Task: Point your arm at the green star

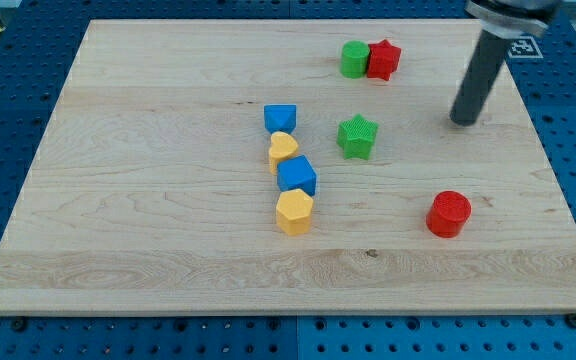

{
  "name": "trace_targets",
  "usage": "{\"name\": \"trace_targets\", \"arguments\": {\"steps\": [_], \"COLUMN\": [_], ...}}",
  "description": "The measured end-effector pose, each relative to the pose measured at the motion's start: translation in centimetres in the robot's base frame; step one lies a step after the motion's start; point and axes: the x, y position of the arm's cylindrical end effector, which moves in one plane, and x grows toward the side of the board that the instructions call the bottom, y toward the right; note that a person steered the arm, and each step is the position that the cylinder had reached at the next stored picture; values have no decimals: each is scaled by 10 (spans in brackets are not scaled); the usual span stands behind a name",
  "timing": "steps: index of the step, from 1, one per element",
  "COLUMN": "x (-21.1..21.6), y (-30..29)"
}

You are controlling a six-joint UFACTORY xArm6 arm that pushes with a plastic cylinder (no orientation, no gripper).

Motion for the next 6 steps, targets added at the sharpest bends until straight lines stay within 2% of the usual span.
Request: {"name": "trace_targets", "arguments": {"steps": [1,4,5,6], "x": [28,71,37,-21], "y": [-13,-130,-163,-174]}}
